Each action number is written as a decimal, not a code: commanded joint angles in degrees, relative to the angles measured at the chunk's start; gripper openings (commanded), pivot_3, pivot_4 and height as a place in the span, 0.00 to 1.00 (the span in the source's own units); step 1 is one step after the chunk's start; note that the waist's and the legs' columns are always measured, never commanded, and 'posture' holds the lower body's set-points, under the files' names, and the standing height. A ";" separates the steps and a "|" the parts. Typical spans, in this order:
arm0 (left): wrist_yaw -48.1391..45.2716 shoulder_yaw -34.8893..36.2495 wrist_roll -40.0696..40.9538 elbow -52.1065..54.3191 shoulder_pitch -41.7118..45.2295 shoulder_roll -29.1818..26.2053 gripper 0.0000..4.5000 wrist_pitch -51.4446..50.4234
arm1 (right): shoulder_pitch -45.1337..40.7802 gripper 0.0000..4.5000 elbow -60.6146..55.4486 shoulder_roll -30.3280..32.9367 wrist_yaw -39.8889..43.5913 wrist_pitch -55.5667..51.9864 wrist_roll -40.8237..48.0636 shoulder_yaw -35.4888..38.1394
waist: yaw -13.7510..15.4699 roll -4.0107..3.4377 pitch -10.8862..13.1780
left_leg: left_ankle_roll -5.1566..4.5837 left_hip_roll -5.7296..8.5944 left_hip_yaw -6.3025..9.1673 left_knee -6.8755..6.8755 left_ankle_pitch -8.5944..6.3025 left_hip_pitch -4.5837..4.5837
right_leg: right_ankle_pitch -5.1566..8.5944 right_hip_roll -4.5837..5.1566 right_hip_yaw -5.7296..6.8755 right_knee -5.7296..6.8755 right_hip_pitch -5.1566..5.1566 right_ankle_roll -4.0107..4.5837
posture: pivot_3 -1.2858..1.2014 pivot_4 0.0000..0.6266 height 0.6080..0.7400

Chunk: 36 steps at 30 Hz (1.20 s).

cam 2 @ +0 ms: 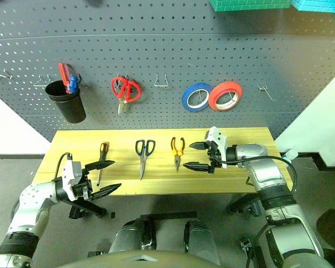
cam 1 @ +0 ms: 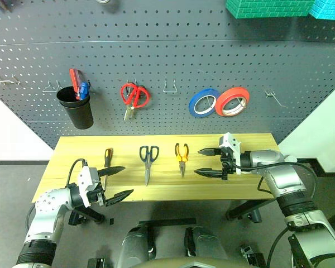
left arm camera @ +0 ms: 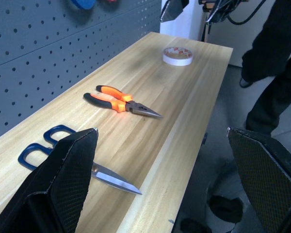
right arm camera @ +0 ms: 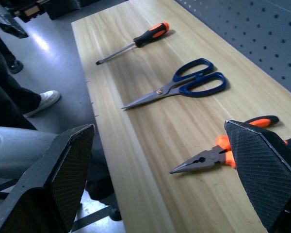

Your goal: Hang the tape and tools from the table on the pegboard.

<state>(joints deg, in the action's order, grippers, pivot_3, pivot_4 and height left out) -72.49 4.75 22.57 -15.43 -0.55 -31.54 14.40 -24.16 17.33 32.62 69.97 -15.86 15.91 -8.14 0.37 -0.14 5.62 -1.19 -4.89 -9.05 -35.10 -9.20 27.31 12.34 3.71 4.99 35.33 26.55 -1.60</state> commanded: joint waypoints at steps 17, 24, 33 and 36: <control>1.65 2.23 1.52 -0.52 2.73 -0.05 0.99 0.64 | -4.63 1.00 5.16 -0.03 -1.29 4.50 -2.15 1.48 | -0.14 0.01 -0.03 | -0.01 0.00 0.00 -0.07 0.00 -0.01 | -0.01 -0.01 0.01 0.08 -0.04 -0.01 | 0.51 0.14 0.92; 2.93 6.34 3.09 0.69 0.16 -2.68 0.99 -0.06 | -5.14 1.00 6.02 1.08 -0.07 4.36 -2.07 1.53 | -0.20 0.00 0.14 | -0.01 -0.02 0.00 -0.07 0.00 -0.05 | 0.00 -0.02 0.00 0.10 -0.07 -0.01 | 0.53 0.23 0.92; 3.36 9.42 3.77 2.13 -3.27 -3.46 0.99 0.19 | -6.42 1.00 6.30 2.14 2.14 3.01 -1.86 1.36 | 0.49 0.01 1.94 | -0.02 0.00 0.01 -0.08 0.00 -0.15 | 0.01 0.08 0.00 0.12 -0.13 0.00 | 0.55 0.28 0.92; 3.43 9.09 4.01 2.75 -3.88 -3.08 0.99 0.03 | -6.61 1.00 6.25 1.85 2.03 2.46 -1.65 1.49 | 0.43 0.00 2.05 | -0.02 0.00 0.01 -0.07 0.00 -0.15 | 0.01 0.08 -0.01 0.12 -0.12 0.00 | 0.56 0.27 0.92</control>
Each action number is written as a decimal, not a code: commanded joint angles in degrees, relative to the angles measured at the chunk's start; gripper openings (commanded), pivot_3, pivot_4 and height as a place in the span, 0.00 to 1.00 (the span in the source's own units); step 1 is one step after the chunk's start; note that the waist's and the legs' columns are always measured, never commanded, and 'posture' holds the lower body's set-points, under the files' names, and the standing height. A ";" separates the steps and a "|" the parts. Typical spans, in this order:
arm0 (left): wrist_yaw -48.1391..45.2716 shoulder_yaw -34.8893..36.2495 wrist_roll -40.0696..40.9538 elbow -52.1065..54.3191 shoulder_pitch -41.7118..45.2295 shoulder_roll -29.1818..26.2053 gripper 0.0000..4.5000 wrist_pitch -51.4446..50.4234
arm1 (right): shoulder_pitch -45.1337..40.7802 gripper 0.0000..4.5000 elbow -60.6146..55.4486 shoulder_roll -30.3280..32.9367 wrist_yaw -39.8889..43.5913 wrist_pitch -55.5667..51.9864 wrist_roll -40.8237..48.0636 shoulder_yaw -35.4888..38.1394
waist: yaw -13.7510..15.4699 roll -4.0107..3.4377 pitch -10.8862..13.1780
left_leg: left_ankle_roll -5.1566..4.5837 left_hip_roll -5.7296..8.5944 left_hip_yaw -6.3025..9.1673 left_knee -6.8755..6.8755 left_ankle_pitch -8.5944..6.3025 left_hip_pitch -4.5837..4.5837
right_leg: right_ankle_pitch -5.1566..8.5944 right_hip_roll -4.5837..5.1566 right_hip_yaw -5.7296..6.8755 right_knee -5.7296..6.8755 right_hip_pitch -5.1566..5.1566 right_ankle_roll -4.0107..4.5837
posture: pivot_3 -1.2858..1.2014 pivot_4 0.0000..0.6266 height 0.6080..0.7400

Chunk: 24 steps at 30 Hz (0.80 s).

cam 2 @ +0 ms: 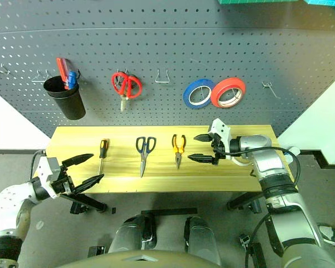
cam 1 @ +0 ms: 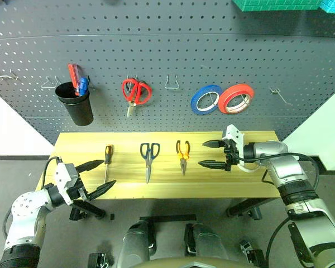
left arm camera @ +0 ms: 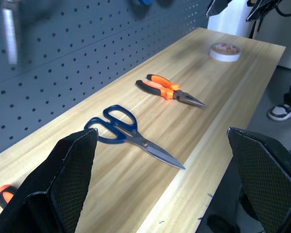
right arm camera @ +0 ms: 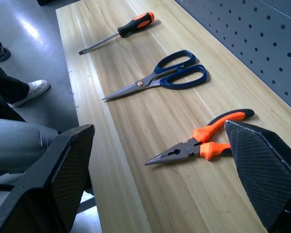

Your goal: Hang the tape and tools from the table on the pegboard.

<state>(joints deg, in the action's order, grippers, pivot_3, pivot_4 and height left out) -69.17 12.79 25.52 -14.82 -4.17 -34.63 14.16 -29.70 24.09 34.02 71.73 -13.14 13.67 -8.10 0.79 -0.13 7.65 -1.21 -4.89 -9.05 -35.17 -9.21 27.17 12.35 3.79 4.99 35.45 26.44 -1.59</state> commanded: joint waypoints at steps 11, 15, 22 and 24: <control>-1.11 -0.85 -0.11 -0.77 2.20 1.35 0.99 1.62 | -0.72 1.00 0.52 1.15 -0.83 0.99 -0.03 2.24 | -0.04 -0.01 0.03 | 0.00 0.01 -0.01 0.01 0.00 0.00 | 0.00 0.00 0.01 0.00 0.01 0.00 | 0.55 0.22 0.92; -1.18 -2.33 -1.37 -1.74 3.42 2.17 0.99 1.93 | -0.64 1.00 1.64 1.41 -1.51 2.03 -0.67 2.14 | -0.06 0.00 -0.01 | 0.00 0.01 -0.02 0.01 0.00 0.00 | -0.01 -0.02 0.01 0.00 0.01 0.00 | 0.54 0.17 0.92; -1.47 -4.50 -3.07 -2.82 5.44 2.70 0.99 2.48 | -1.31 1.00 3.80 1.57 -5.34 4.58 -3.55 2.17 | -0.23 0.02 -0.03 | 0.00 0.02 -0.04 0.00 0.00 0.02 | -0.02 -0.02 0.02 0.00 0.01 -0.01 | 0.52 0.16 0.92; -1.01 -5.23 -3.60 -3.01 6.42 2.95 0.99 2.26 | -1.48 1.00 4.59 2.01 -6.09 4.70 -4.34 2.12 | -0.28 0.05 -0.07 | 0.00 0.02 -0.04 -0.02 0.00 0.02 | -0.02 -0.03 0.03 0.00 0.00 -0.01 | 0.52 0.14 0.92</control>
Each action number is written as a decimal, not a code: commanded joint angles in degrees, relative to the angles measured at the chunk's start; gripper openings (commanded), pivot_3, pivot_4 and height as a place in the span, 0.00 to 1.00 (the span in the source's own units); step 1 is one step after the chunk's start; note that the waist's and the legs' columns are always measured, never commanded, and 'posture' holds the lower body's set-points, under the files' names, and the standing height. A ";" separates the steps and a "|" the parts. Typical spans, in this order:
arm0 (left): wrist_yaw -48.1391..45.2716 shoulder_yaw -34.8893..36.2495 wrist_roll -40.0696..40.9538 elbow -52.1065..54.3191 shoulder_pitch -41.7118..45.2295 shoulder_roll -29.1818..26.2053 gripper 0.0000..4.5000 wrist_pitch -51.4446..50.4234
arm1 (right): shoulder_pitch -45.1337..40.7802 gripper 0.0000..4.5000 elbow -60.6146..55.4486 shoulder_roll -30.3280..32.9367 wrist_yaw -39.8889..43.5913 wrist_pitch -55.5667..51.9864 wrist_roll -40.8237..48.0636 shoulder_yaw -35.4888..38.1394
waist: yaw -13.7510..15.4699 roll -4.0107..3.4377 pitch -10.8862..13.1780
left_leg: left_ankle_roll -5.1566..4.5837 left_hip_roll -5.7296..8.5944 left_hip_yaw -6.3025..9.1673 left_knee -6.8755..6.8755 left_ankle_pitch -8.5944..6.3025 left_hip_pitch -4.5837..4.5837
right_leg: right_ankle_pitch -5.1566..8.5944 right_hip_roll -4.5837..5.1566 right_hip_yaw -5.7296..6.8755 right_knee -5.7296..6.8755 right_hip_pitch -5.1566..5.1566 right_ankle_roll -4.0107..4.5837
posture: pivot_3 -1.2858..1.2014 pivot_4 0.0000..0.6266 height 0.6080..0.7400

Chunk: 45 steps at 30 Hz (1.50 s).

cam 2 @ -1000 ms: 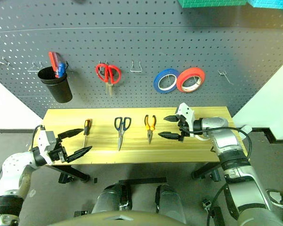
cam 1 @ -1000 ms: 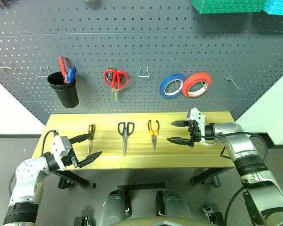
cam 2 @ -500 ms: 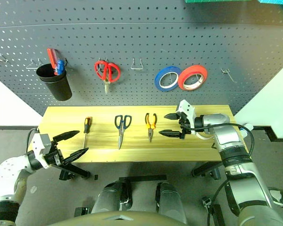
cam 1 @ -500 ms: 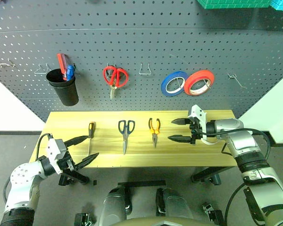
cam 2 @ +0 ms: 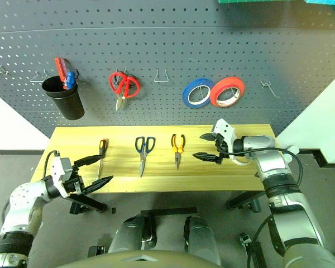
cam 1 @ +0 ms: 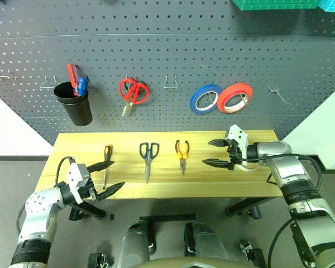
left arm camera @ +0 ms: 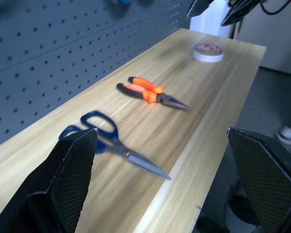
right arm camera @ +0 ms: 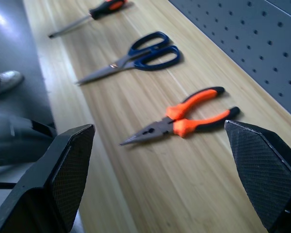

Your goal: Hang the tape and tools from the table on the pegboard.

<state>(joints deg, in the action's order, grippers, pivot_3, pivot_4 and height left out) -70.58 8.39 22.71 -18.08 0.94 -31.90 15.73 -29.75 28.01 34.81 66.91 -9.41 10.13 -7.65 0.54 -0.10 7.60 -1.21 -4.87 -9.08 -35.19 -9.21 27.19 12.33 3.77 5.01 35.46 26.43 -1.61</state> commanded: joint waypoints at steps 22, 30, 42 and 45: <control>8.23 -8.99 -5.41 5.21 12.59 4.43 0.99 -11.90 | -4.60 1.00 8.55 4.62 -15.21 -9.79 -11.70 0.22 | -1.67 0.07 0.59 | -0.06 -0.03 0.03 -0.52 -0.01 0.05 | 0.09 0.02 -0.02 0.67 -0.10 -0.08 | 0.48 0.35 0.92; 7.54 -14.49 -9.34 1.41 18.28 5.49 0.99 -15.92 | -8.22 1.00 14.16 2.77 -19.45 -13.61 -14.43 -0.86 | -2.43 -0.15 3.14 | -0.16 -0.05 0.04 -0.80 -0.04 0.06 | 0.09 0.05 -0.07 0.83 -0.18 -0.08 | 0.47 0.44 0.92; 9.02 -19.33 -12.11 3.28 22.84 7.60 0.99 -22.47 | -12.45 1.00 24.93 0.62 -22.07 -11.76 -15.63 -0.97 | -3.29 -0.03 7.67 | -0.32 -0.04 0.03 -0.96 0.06 0.12 | 0.07 0.08 -0.12 1.06 -0.15 -0.11 | 0.47 0.56 0.92; 10.15 -19.63 -12.66 4.03 23.47 7.82 0.99 -23.70 | -13.98 1.00 27.69 -0.38 -22.39 -11.20 -16.26 -1.05 | -3.45 -0.01 8.84 | -0.32 -0.04 0.01 -1.01 0.07 0.09 | 0.07 0.08 -0.15 1.20 -0.11 -0.12 | 0.47 0.59 0.92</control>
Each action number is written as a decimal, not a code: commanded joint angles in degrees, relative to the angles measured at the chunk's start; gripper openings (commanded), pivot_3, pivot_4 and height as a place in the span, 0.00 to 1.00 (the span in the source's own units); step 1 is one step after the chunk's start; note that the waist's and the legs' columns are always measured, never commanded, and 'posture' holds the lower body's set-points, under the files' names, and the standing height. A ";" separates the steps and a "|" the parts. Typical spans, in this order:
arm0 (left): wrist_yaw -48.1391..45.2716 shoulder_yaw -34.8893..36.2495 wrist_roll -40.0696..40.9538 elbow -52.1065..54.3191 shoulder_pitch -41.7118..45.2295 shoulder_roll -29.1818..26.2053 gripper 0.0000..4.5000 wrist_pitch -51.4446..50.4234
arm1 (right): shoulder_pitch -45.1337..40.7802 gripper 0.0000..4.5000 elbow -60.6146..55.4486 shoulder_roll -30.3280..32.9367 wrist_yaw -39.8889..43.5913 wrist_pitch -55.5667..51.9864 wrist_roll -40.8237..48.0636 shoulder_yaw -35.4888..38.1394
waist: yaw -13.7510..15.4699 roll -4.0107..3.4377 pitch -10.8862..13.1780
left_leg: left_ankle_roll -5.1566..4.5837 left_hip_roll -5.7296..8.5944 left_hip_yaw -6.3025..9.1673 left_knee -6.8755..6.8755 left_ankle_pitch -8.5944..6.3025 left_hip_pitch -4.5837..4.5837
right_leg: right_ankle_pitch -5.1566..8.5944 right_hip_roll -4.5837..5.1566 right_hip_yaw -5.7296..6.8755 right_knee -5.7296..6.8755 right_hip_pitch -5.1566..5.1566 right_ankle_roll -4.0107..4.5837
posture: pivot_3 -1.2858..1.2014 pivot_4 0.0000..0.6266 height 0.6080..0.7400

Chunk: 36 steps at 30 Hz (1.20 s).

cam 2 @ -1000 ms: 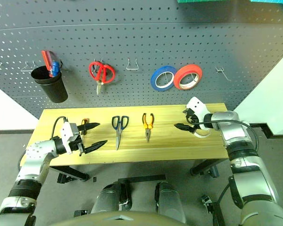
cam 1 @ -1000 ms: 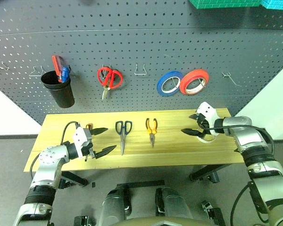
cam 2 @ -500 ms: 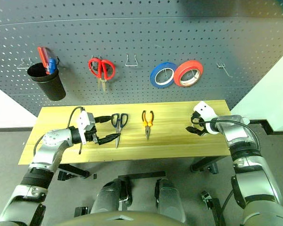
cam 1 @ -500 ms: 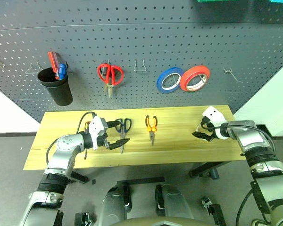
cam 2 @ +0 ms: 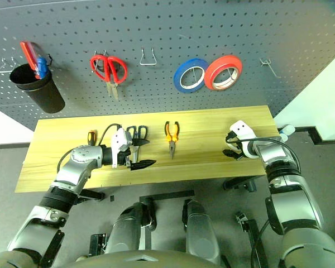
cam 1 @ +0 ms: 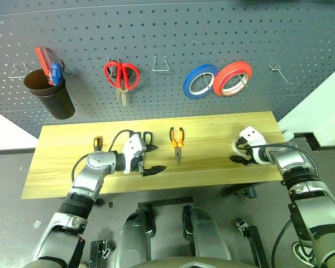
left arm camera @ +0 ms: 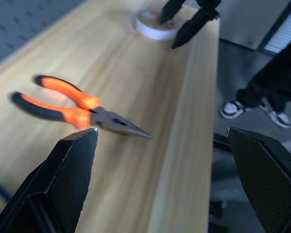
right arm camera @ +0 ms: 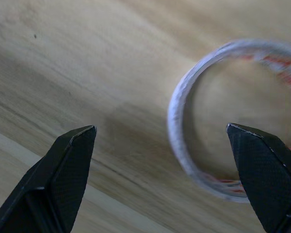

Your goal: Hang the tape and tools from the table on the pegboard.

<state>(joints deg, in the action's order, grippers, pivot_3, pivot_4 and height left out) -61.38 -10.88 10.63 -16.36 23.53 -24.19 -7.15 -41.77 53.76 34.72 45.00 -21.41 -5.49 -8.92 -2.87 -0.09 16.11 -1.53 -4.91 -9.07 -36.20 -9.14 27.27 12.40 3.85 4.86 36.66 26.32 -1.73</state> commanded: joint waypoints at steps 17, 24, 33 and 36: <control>2.05 2.05 0.81 8.55 -2.14 -2.64 1.00 -1.58 | -6.04 0.02 2.26 -1.30 3.62 -6.48 -2.79 -1.98 | -1.05 0.39 2.29 | 0.15 0.15 -0.02 -0.06 -0.09 -0.11 | 0.17 0.37 0.03 0.37 0.02 -0.06 | 0.47 0.63 0.92; 1.50 2.64 0.93 7.73 -0.73 -3.18 1.00 -0.17 | -3.17 0.00 -11.39 2.44 6.52 -16.14 -0.58 0.34 | -1.06 0.34 2.38 | 0.15 0.22 -0.04 0.05 -0.09 0.09 | 0.24 0.47 0.08 0.37 0.21 -0.16 | 0.47 0.56 0.92; 0.22 4.77 3.55 7.99 0.12 -2.68 1.00 1.39 | 9.16 0.00 -38.91 8.31 1.79 -19.97 6.50 13.62 | -1.17 0.35 2.34 | 0.15 0.31 -0.09 0.09 -0.10 0.19 | 0.29 0.53 0.15 0.38 0.30 -0.29 | 0.45 0.46 0.92; -0.95 6.53 6.26 7.95 0.87 -1.62 1.00 3.78 | 16.67 0.00 -50.27 8.63 0.96 -15.23 9.32 19.17 | -1.12 0.34 2.33 | 0.15 0.35 -0.08 0.13 -0.10 0.21 | 0.31 0.55 0.17 0.36 0.29 -0.45 | 0.44 0.46 0.92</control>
<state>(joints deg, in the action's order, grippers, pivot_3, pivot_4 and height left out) -61.34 -6.32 14.32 -9.73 23.79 -25.98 -5.26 -26.41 9.76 42.00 46.64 -39.49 1.97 6.37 -4.00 0.26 18.44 -1.38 -4.54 -9.16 -36.07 -9.24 27.50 12.69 4.41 5.03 37.02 26.62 -2.25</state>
